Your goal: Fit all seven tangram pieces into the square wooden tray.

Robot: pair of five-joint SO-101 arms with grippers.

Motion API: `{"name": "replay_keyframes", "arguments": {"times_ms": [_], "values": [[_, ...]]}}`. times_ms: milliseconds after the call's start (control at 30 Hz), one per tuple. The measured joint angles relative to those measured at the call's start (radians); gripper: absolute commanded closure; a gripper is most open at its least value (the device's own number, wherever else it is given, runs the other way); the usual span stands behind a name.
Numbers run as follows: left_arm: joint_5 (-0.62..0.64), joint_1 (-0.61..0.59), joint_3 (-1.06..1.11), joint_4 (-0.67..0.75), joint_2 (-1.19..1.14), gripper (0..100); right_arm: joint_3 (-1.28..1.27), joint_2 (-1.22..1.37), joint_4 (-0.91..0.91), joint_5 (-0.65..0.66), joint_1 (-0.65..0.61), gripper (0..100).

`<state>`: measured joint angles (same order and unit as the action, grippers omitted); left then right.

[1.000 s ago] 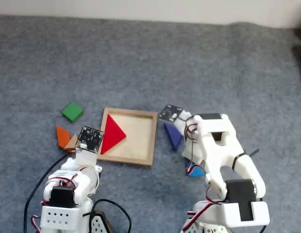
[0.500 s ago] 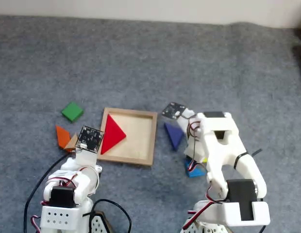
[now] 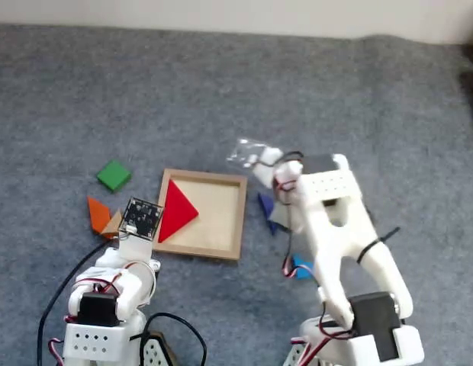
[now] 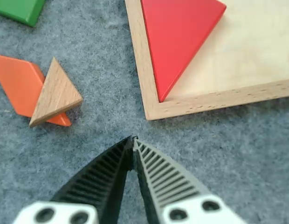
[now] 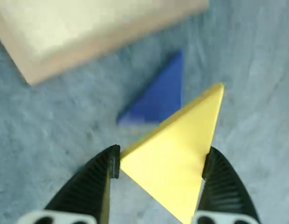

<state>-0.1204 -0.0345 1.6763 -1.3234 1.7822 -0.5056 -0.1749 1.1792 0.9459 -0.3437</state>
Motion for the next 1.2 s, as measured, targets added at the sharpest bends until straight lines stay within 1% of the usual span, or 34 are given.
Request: {"name": "replay_keyframes", "arguments": {"times_ms": [233,333,433,733,800,967,1000,1200], "values": [[0.000,0.000,0.000,0.000,0.000,99,0.029,0.000,-0.161,0.000,-0.186,87.1],[0.000,0.000,0.000,0.000,0.000,99,0.029,0.003,-0.195,0.000,-0.261,87.1],[0.000,0.000,0.000,0.000,0.000,99,0.078,0.074,-0.216,0.000,-0.307,87.1],[0.000,0.000,0.000,0.000,0.000,99,0.285,0.353,-0.222,0.000,-0.331,86.9],[0.000,0.000,0.000,0.000,0.000,99,0.313,0.384,-0.222,0.000,-0.341,83.6],[0.000,0.000,0.000,0.000,0.000,99,0.325,0.414,-0.226,0.000,-0.367,68.3],[0.000,0.000,0.000,0.000,0.000,99,0.325,0.414,-0.226,0.000,-0.367,67.0],[0.000,0.000,0.000,0.000,0.000,99,0.327,0.414,-0.221,0.000,-0.370,66.7]]}}
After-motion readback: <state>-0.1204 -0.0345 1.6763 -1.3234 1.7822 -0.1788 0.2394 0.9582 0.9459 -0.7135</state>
